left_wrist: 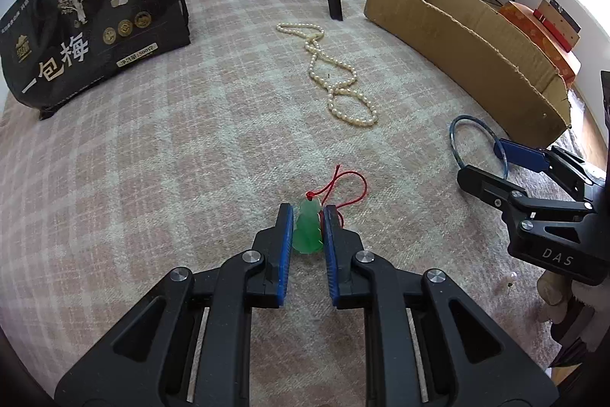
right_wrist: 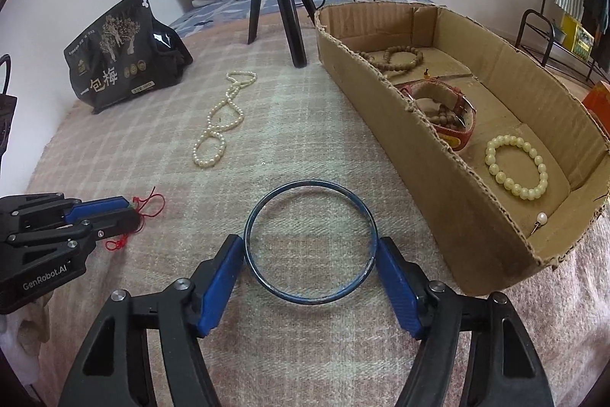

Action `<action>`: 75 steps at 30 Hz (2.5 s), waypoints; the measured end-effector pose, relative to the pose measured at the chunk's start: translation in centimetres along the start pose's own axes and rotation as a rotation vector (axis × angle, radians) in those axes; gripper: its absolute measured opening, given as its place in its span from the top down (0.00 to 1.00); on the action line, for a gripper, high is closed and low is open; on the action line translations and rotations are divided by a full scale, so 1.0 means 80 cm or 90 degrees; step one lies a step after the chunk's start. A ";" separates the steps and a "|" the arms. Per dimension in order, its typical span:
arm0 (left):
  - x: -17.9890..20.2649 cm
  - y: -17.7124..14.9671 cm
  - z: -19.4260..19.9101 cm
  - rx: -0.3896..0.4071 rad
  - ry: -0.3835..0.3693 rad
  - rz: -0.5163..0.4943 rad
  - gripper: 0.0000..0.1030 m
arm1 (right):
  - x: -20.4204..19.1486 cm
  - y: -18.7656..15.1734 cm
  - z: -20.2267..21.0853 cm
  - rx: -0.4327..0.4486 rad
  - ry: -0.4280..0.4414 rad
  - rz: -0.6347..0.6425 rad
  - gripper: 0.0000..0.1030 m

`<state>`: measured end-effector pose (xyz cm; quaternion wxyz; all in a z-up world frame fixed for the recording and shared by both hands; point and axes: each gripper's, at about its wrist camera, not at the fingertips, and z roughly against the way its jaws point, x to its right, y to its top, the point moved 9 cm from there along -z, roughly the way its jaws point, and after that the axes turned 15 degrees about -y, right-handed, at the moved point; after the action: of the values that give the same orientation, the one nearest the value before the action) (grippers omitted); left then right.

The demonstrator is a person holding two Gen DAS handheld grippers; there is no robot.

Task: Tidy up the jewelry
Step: 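Carry the green pendant and black bangle over the cardboard box with both tools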

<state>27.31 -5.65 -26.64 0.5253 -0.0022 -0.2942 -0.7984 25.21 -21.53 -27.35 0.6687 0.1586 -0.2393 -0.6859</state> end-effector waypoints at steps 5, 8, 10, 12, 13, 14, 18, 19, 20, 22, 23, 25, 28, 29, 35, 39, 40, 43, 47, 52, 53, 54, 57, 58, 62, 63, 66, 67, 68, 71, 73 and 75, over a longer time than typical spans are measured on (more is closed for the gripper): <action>-0.002 -0.002 0.013 0.007 0.011 0.005 0.86 | -0.002 -0.003 0.004 0.002 0.012 -0.001 0.29; -0.003 -0.002 0.022 0.014 0.017 0.010 0.86 | -0.002 -0.005 0.009 0.005 0.019 0.001 0.29; -0.002 -0.002 0.029 0.019 0.020 0.012 0.86 | -0.002 -0.005 0.011 0.005 0.024 -0.001 0.29; -0.001 0.001 0.033 0.024 0.021 0.014 0.86 | -0.002 -0.006 0.015 0.006 0.028 0.001 0.29; 0.000 0.001 0.037 0.028 0.021 0.013 0.86 | -0.003 -0.006 0.018 0.008 0.031 0.003 0.29; 0.002 0.002 0.040 0.031 0.023 0.012 0.86 | -0.004 -0.007 0.021 0.010 0.033 0.006 0.29; 0.009 0.006 0.052 0.045 0.027 0.009 0.86 | -0.007 -0.007 0.034 0.019 0.040 0.018 0.29; 0.012 0.008 0.055 0.049 0.030 0.006 0.86 | -0.008 -0.006 0.039 0.023 0.042 0.022 0.29; 0.014 0.009 0.058 0.053 0.031 0.004 0.86 | -0.008 -0.006 0.043 0.025 0.042 0.024 0.29; 0.021 0.011 0.064 0.060 0.033 0.000 0.86 | -0.007 -0.005 0.051 0.031 0.043 0.029 0.29; 0.023 0.011 0.067 0.063 0.034 -0.002 0.86 | -0.006 -0.004 0.056 0.035 0.043 0.033 0.29; 0.030 0.013 0.072 0.070 0.037 -0.007 0.86 | -0.003 0.000 0.064 0.041 0.042 0.038 0.29; 0.040 0.017 0.079 0.080 0.039 -0.012 0.86 | 0.002 0.005 0.080 0.052 0.044 0.043 0.29; 0.043 0.018 0.081 0.083 0.040 -0.014 0.86 | 0.004 0.006 0.085 0.056 0.044 0.045 0.29; 0.071 0.026 0.092 0.099 0.041 -0.033 0.86 | 0.020 0.017 0.112 0.080 0.042 0.054 0.29; 0.090 0.034 0.095 0.110 0.038 -0.045 0.86 | 0.034 0.028 0.126 0.094 0.036 0.053 0.29; 0.096 0.036 0.096 0.113 0.036 -0.048 0.86 | 0.037 0.029 0.128 0.097 0.035 0.054 0.29; 0.110 0.044 0.097 0.120 0.030 -0.058 0.86 | 0.049 0.036 0.135 0.105 0.027 0.057 0.29; 0.128 0.055 0.095 0.128 0.021 -0.067 0.86 | 0.069 0.044 0.138 0.109 0.017 0.050 0.29; 0.148 0.070 0.089 0.133 0.013 -0.081 0.86 | 0.094 0.051 0.140 0.109 0.011 0.031 0.29; 0.151 0.073 0.088 0.134 0.012 -0.083 0.86 | 0.099 0.053 0.140 0.111 0.008 0.029 0.29; 0.155 0.076 0.087 0.135 0.009 -0.084 0.86 | 0.104 0.054 0.140 0.112 0.005 0.026 0.29; 0.163 0.085 0.083 0.138 0.006 -0.086 0.86 | 0.122 0.060 0.139 0.112 -0.001 0.013 0.29; 0.165 0.088 0.082 0.139 0.005 -0.087 0.86 | 0.127 0.061 0.139 0.112 -0.002 0.010 0.29; 0.174 0.104 0.077 0.146 0.001 -0.087 0.86 | 0.149 0.070 0.135 0.112 -0.013 -0.002 0.29; 0.175 0.109 0.076 0.148 -0.001 -0.086 0.86 | 0.153 0.071 0.133 0.111 -0.016 -0.003 0.29; 0.178 0.124 0.070 0.152 -0.004 -0.083 0.86 | 0.166 0.075 0.126 0.106 -0.028 -0.005 0.29; 0.179 0.130 0.068 0.153 -0.006 -0.084 0.86 | 0.170 0.076 0.123 0.105 -0.030 -0.008 0.29; 0.180 0.134 0.067 0.155 -0.007 -0.084 0.86 | 0.175 0.077 0.120 0.102 -0.032 -0.011 0.29; 0.183 0.152 0.061 0.159 -0.011 -0.083 0.86 | 0.185 0.077 0.112 0.096 -0.034 -0.018 0.29; 0.186 0.165 0.057 0.164 -0.015 -0.084 0.86 | 0.190 0.077 0.108 0.093 -0.037 -0.019 0.29; 0.190 0.178 0.054 0.167 -0.017 -0.088 0.86 | 0.194 0.078 0.103 0.090 -0.040 -0.018 0.29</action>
<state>31.11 -20.26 -11.68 0.4610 0.0765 -0.4026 -0.7872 25.15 -35.92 -15.50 0.6379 0.1873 -0.3057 -0.6816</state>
